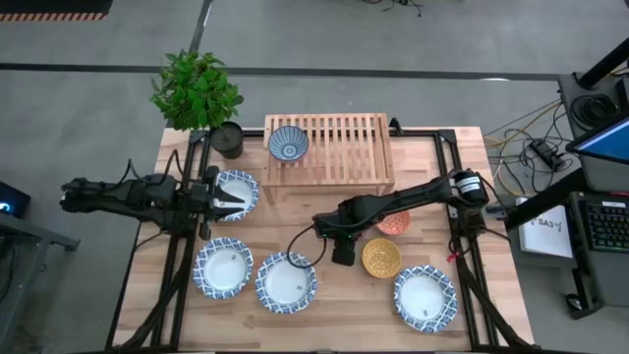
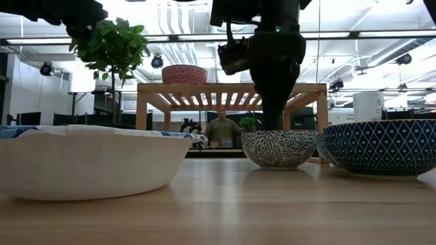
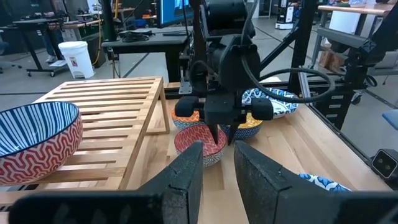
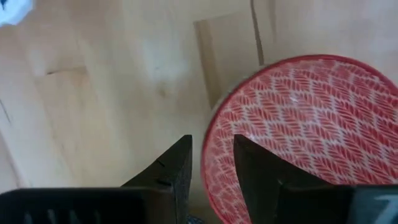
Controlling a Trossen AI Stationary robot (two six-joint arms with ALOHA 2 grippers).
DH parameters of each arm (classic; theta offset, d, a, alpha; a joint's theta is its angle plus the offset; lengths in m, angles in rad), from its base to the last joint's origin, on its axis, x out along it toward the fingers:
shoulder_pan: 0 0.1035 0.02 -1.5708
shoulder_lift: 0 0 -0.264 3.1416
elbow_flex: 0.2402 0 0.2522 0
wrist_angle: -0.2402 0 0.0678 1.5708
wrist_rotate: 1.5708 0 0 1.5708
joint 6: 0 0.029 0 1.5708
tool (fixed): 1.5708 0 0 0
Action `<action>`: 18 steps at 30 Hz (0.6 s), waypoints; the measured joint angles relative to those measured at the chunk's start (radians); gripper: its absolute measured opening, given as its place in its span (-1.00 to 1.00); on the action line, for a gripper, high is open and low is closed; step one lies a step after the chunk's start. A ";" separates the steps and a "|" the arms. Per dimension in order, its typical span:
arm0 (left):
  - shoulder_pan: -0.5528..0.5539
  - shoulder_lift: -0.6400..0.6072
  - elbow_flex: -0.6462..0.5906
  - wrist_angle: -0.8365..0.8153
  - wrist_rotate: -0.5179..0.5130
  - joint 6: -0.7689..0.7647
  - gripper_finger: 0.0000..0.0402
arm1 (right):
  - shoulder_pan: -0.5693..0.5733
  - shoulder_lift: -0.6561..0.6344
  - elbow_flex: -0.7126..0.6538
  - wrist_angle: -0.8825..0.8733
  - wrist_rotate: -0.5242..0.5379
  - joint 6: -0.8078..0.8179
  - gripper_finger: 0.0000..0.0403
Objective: Place and stack bowls onto a shelf
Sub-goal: Stack the red bowl on top of the blue on the shelf
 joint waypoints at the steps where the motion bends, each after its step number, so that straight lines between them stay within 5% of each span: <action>1: 0.000 0.000 0.000 0.000 0.000 0.004 -0.63 | 0.001 0.003 0.000 0.005 -0.002 0.001 -0.49; 18: 0.000 0.000 0.000 0.000 0.000 0.006 -0.63 | -0.001 0.056 0.000 0.063 0.001 0.009 -0.92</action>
